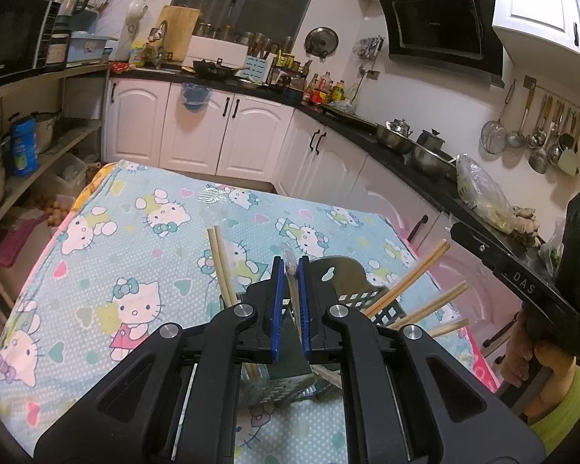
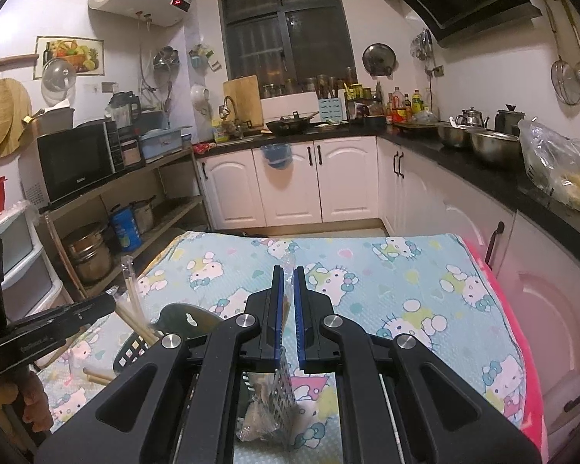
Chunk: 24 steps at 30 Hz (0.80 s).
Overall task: Organize utensils
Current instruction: 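Lower the chopsticks into a caddy slot and open the left tool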
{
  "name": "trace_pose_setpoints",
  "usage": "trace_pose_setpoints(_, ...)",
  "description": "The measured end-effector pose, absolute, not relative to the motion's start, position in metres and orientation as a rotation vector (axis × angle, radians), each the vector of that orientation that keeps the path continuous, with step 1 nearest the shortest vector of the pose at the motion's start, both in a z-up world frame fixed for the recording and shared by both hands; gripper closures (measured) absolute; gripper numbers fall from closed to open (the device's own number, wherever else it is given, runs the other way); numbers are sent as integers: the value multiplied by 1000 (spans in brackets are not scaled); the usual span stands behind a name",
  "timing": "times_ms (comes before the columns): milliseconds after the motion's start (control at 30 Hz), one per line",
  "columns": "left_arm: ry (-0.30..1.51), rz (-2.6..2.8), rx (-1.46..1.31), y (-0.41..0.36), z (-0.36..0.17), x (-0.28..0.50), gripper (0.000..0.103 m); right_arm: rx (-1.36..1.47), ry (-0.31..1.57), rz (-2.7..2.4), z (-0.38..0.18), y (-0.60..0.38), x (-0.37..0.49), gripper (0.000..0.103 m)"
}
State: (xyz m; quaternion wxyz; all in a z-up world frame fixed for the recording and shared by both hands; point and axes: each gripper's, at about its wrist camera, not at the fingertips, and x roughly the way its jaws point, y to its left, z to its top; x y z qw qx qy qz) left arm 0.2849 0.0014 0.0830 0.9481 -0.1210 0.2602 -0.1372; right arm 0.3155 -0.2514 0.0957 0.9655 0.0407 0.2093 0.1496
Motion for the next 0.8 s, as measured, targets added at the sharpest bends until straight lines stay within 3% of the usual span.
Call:
trace_pose_setpoints(133,531,-279,-247,2,82,285,100,86,430,309,96,-253,314,97)
trace_pose_setpoints(433,532,-270,-258,8,81,276,91,83,440,324,97,-253,304,80)
trace_pose_setpoints(800,538,-274,-262,9,84,261,64,77,455,329,96,-251,289,71)
